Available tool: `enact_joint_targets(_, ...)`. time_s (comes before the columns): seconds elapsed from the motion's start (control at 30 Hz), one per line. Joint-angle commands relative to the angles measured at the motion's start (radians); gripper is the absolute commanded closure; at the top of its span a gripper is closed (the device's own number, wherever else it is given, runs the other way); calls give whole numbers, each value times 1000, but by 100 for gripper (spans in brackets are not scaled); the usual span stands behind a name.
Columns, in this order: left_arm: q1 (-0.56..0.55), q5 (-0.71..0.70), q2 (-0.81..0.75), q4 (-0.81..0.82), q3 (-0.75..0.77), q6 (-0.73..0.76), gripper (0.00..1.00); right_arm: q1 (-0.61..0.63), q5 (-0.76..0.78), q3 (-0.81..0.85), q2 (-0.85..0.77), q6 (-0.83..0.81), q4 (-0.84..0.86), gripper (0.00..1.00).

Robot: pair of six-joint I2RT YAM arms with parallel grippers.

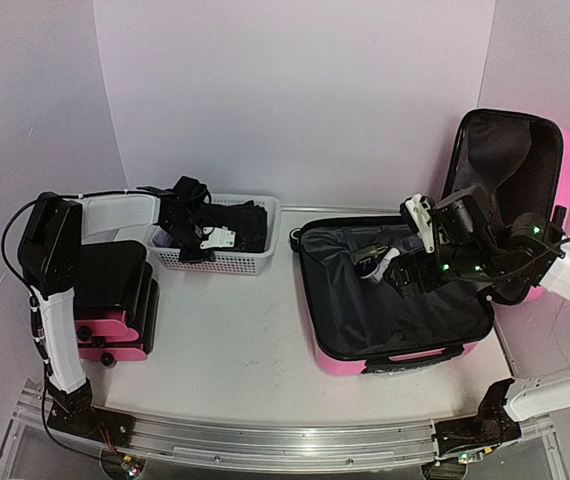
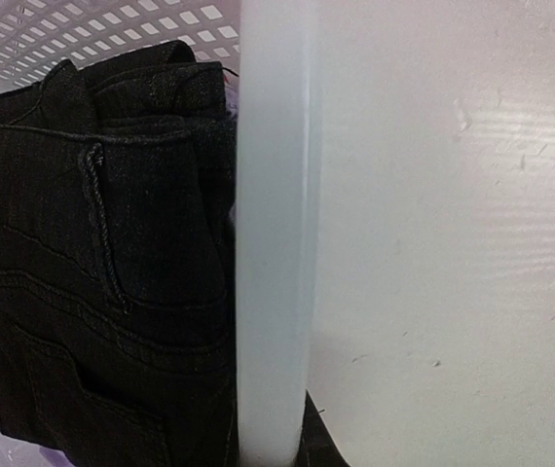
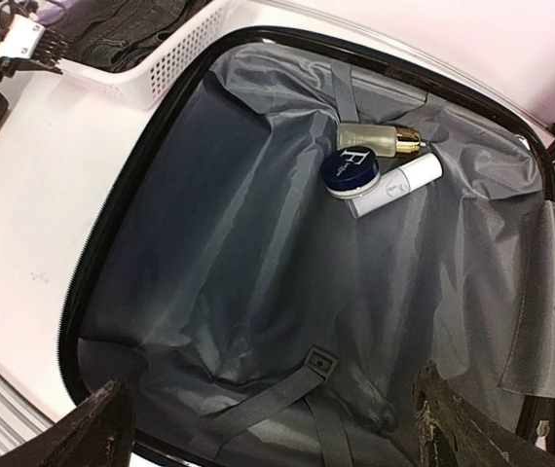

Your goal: Open, take out, and arrange the luggage

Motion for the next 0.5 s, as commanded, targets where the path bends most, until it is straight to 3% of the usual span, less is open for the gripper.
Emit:
enact_joint_targets(0.0, 111, -52, 1, 37, 79, 61, 100, 3, -14, 64, 2, 16, 9, 2)
enact_joint_targets(0.47, 276, -82, 44, 201, 93, 181, 99, 4, -34, 107, 41, 3, -15, 2)
